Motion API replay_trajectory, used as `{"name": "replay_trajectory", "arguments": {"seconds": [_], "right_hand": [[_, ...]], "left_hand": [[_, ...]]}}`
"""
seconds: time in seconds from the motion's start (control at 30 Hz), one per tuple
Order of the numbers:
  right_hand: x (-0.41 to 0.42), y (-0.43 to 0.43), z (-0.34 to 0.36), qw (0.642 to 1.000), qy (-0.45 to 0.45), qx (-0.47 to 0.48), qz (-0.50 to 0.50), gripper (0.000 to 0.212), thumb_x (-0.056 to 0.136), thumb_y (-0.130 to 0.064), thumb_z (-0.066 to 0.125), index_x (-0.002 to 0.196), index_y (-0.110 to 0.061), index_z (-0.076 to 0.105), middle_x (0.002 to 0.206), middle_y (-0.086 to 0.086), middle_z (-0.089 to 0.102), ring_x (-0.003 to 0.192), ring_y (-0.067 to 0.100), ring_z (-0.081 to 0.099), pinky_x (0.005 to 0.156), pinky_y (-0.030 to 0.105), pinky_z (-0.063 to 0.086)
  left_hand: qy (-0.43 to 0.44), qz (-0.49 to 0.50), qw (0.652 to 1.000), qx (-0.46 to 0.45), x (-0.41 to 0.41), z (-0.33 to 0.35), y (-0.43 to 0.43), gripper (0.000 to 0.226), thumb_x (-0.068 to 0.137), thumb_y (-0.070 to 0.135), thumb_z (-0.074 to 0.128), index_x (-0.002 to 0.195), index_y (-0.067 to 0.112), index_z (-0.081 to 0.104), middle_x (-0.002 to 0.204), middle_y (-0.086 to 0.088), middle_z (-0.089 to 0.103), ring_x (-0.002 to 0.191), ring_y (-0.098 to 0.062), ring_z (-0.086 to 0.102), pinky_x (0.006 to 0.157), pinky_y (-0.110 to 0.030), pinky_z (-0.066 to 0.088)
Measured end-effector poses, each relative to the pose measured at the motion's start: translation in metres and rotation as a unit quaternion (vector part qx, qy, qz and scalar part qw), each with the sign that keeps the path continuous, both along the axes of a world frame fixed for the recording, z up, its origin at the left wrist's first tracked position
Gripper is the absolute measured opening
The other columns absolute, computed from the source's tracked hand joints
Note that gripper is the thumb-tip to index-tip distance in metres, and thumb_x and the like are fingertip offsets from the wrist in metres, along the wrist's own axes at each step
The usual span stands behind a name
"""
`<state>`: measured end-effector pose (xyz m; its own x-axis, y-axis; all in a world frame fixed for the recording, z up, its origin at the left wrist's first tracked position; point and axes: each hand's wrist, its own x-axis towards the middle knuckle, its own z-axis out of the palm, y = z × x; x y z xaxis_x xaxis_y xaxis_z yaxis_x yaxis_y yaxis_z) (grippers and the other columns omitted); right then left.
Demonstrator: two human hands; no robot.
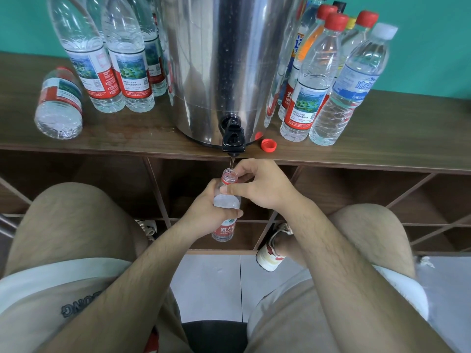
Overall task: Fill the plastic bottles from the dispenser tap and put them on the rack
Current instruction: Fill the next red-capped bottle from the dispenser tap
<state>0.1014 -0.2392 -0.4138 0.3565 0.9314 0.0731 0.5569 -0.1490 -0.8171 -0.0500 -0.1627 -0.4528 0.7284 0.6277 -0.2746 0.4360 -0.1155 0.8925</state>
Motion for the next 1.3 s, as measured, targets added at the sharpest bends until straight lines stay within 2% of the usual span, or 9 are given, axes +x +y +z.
{"name": "replay_trajectory", "arguments": {"seconds": [0.5,1.03,1.3], "right_hand": [[-0.0001,0.0003,-0.0015,1.000,0.003,0.003,0.000,0.022,0.075,-0.037,0.092,0.087,-0.025,0.078,0.087,-0.012,0.078,0.082,0.007,0.073,0.082,0.043,0.062],[0.0002,0.0016,-0.0032,1.000,-0.007,0.002,-0.001,0.022,0.075,-0.039,0.092,0.086,-0.027,0.077,0.087,-0.014,0.077,0.081,0.005,0.072,0.079,0.037,0.062],[-0.0005,0.0015,-0.0023,1.000,0.000,-0.005,-0.001,0.024,0.075,-0.040,0.091,0.088,-0.025,0.077,0.088,-0.010,0.078,0.084,0.010,0.073,0.084,0.049,0.061]], "left_hand": [[0.017,-0.002,1.000,0.013,0.0005,0.0058,-0.0031,0.084,0.085,0.020,0.084,0.152,0.023,0.034,0.137,-0.005,0.056,0.126,-0.025,0.058,0.108,-0.047,0.052],[0.016,0.001,1.000,0.012,0.0005,0.0035,-0.0018,0.084,0.084,0.021,0.085,0.151,0.025,0.035,0.136,-0.003,0.056,0.125,-0.024,0.058,0.107,-0.046,0.053],[0.014,-0.002,1.000,0.011,0.0000,0.0025,-0.0014,0.084,0.084,0.021,0.085,0.151,0.025,0.035,0.135,-0.003,0.057,0.125,-0.023,0.059,0.107,-0.045,0.053]]}}
